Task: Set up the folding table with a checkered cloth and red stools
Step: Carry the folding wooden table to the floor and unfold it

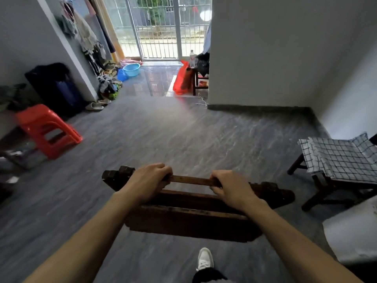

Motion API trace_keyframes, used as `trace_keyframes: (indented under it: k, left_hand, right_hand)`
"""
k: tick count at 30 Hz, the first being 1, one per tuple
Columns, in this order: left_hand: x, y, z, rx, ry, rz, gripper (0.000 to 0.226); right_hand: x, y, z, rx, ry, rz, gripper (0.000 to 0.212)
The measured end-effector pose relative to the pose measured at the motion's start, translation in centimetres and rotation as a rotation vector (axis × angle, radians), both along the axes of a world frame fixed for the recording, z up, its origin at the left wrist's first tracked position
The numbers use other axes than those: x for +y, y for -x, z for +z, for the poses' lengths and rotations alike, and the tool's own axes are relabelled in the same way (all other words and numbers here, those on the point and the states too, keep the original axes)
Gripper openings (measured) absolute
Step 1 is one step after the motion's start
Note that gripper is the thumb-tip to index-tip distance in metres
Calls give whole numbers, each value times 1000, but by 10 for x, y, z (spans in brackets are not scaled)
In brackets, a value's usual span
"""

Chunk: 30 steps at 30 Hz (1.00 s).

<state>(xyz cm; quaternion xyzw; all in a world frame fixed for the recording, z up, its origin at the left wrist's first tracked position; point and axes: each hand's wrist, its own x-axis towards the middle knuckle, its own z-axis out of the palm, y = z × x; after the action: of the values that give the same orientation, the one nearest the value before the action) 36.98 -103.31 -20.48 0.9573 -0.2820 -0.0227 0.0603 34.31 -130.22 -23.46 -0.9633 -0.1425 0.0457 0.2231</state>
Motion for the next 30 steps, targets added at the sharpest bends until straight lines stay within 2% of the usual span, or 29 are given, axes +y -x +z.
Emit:
trace_keyframes:
  k: [12, 22, 30]
  left_hand:
    - [-20, -175, -1, -34, 58, 71, 10]
    - [1, -377, -66, 23, 151, -21, 9]
    - [20, -499, -120, 114, 181, -16, 6]
  right_hand:
    - [-23, -191, 9, -8, -6, 41, 8]
    - [-3, -369, -22, 99, 81, -38, 8]
    - [19, -488, -69, 249, 93, -68, 26]
